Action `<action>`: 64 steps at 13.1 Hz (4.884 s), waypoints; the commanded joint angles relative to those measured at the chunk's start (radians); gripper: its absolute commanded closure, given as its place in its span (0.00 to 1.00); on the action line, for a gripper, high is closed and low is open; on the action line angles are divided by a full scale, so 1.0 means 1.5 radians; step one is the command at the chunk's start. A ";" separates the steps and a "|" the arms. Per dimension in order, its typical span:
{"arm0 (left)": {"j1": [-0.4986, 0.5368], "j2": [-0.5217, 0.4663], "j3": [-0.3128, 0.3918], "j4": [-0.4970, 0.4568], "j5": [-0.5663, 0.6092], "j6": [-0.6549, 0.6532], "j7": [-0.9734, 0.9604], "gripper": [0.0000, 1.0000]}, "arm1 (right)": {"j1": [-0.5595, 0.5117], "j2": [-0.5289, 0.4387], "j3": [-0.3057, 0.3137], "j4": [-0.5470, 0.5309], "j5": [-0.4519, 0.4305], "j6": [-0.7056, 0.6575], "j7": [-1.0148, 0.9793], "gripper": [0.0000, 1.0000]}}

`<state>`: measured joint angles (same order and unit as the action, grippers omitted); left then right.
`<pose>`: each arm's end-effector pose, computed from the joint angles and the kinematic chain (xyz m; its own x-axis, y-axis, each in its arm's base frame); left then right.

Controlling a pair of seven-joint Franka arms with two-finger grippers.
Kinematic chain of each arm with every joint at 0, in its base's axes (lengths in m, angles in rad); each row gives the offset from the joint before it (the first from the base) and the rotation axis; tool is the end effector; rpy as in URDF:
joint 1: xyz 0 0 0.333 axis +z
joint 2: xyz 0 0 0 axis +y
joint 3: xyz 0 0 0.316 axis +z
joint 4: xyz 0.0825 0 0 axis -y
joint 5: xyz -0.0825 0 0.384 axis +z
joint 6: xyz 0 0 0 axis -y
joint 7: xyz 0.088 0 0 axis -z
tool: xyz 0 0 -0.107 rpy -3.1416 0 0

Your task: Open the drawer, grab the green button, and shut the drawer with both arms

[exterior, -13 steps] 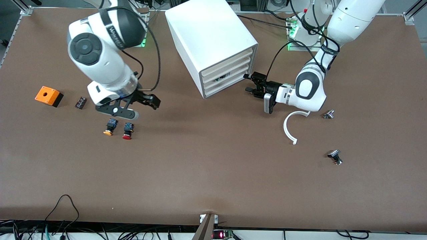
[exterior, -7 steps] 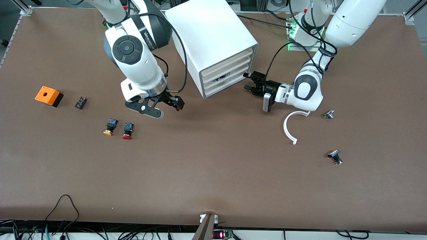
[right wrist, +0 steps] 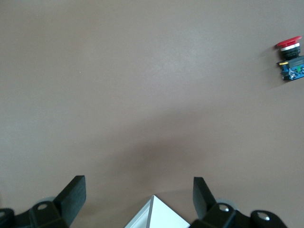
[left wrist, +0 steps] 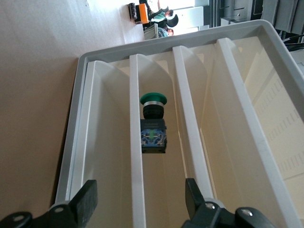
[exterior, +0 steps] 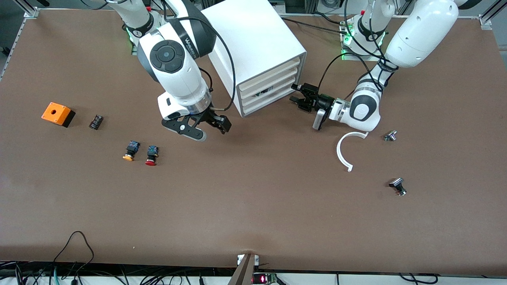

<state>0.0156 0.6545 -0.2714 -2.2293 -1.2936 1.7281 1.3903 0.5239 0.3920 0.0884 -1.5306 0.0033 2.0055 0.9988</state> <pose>0.4076 -0.2137 0.1022 0.9016 -0.4134 0.1274 -0.1434 -0.0078 0.9896 0.5629 0.3856 0.4402 0.9223 -0.3862 0.0146 -0.3834 -0.9191 -0.0906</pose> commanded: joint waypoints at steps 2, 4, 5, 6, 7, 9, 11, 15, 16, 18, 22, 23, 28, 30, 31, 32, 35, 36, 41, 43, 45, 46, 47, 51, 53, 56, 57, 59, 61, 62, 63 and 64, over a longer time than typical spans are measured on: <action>-0.002 0.014 -0.005 -0.004 -0.020 -0.013 0.027 0.31 | 0.006 0.036 -0.006 0.050 -0.002 0.002 0.005 0.00; -0.005 0.018 -0.012 -0.004 -0.024 -0.014 0.027 0.39 | 0.007 0.071 -0.006 0.088 -0.003 0.000 0.010 0.00; -0.006 0.022 -0.016 -0.004 -0.034 -0.012 0.023 0.42 | 0.013 0.088 -0.007 0.107 -0.003 -0.002 0.010 0.00; -0.012 0.028 -0.018 -0.004 -0.046 -0.013 0.020 0.43 | 0.016 0.104 -0.008 0.124 -0.003 -0.004 0.011 0.00; -0.023 0.036 -0.018 -0.004 -0.061 -0.012 0.020 0.44 | 0.016 0.112 -0.008 0.132 -0.003 -0.003 0.020 0.00; -0.039 0.040 -0.017 -0.004 -0.081 -0.011 0.020 0.47 | 0.016 0.128 -0.008 0.146 -0.002 0.002 0.040 0.00; -0.041 0.049 -0.018 -0.004 -0.083 -0.010 0.020 0.50 | 0.022 0.148 -0.007 0.176 -0.002 0.002 0.066 0.00; -0.049 0.059 -0.018 -0.004 -0.088 -0.009 0.020 0.93 | 0.044 0.193 -0.009 0.251 -0.003 -0.003 0.096 0.00; -0.049 0.058 -0.018 -0.004 -0.088 -0.009 0.019 1.00 | 0.045 0.199 -0.010 0.259 -0.003 -0.003 0.102 0.00; -0.048 0.058 -0.017 -0.003 -0.088 -0.009 0.015 1.00 | 0.050 0.201 -0.010 0.265 -0.003 -0.002 0.103 0.00; -0.040 0.056 -0.008 0.023 -0.076 -0.010 -0.032 1.00 | 0.056 0.212 -0.011 0.285 -0.003 0.000 0.113 0.00; -0.040 0.056 -0.002 0.037 -0.075 -0.009 -0.048 1.00 | 0.056 0.212 -0.011 0.286 -0.003 0.000 0.113 0.00; 0.000 0.058 0.032 0.145 0.056 -0.013 -0.168 1.00 | 0.057 0.212 -0.011 0.286 -0.003 0.003 0.114 0.00; 0.028 0.061 0.032 0.205 0.128 -0.013 -0.232 1.00 | 0.079 0.214 -0.012 0.287 -0.003 0.012 0.166 0.00; 0.036 0.062 0.034 0.224 0.150 -0.013 -0.253 1.00 | 0.090 0.218 -0.012 0.286 -0.003 0.023 0.207 0.00; 0.040 0.064 0.036 0.237 0.161 -0.013 -0.270 1.00 | 0.102 0.222 -0.012 0.287 -0.003 0.031 0.238 0.00; 0.040 0.071 0.050 0.263 0.166 -0.014 -0.284 1.00 | 0.127 0.235 -0.012 0.287 -0.003 0.048 0.310 0.00; 0.041 0.075 0.050 0.267 0.165 -0.013 -0.290 0.46 | 0.136 0.241 -0.012 0.287 -0.003 0.061 0.347 0.00; 0.054 0.049 0.055 0.299 0.239 -0.036 -0.389 0.00 | 0.172 0.296 -0.012 0.321 -0.003 0.087 0.494 0.00; 0.060 0.042 0.060 0.374 0.325 -0.095 -0.485 0.00 | 0.187 0.318 -0.012 0.325 -0.003 0.119 0.530 0.00; 0.070 0.042 0.061 0.468 0.440 -0.163 -0.578 0.00 | 0.197 0.336 -0.012 0.325 -0.003 0.150 0.556 0.00; 0.072 0.042 0.061 0.504 0.472 -0.196 -0.617 0.00 | 0.200 0.345 -0.012 0.326 -0.003 0.166 0.565 0.00; 0.071 0.042 0.062 0.536 0.505 -0.222 -0.666 0.00 | 0.201 0.353 -0.011 0.326 -0.002 0.176 0.567 0.00; 0.062 0.041 0.055 0.591 0.647 -0.251 -0.778 0.00 | 0.210 0.373 -0.005 0.326 0.003 0.195 0.589 0.00; 0.060 0.040 0.048 0.591 0.723 -0.250 -0.817 0.00 | 0.222 0.386 -0.005 0.326 0.004 0.213 0.605 0.00; 0.020 0.014 0.050 0.588 0.825 -0.242 -0.901 0.00 | 0.224 0.397 -0.005 0.326 0.006 0.223 0.605 0.00; 0.008 0.009 0.051 0.588 0.835 -0.228 -0.931 0.00 | 0.226 0.402 -0.005 0.326 0.006 0.227 0.606 0.00; 0.008 -0.028 0.054 0.580 0.841 -0.161 -0.956 0.00 | 0.232 0.408 -0.005 0.326 0.006 0.235 0.606 0.10; 0.008 -0.031 0.054 0.589 0.842 -0.154 -0.958 0.00 | 0.231 0.408 -0.005 0.326 0.007 0.231 0.601 0.55; 0.003 -0.030 0.058 0.595 0.842 -0.161 -0.954 0.00 | 0.231 0.407 -0.004 0.326 0.007 0.228 0.600 0.79; 0.005 -0.017 0.060 0.607 0.841 -0.158 -0.945 0.00 | 0.231 0.407 -0.005 0.326 0.007 0.226 0.599 0.94; 0.012 0.013 0.058 0.627 0.833 -0.153 -0.942 0.00 | 0.231 0.406 -0.004 0.326 0.008 0.222 0.599 1.00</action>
<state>0.0266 0.6165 -0.1866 -1.3366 -0.0523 1.4902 -0.0334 0.8613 0.9763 0.0825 -1.0810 0.0032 2.3471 1.8901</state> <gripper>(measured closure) 0.000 0.537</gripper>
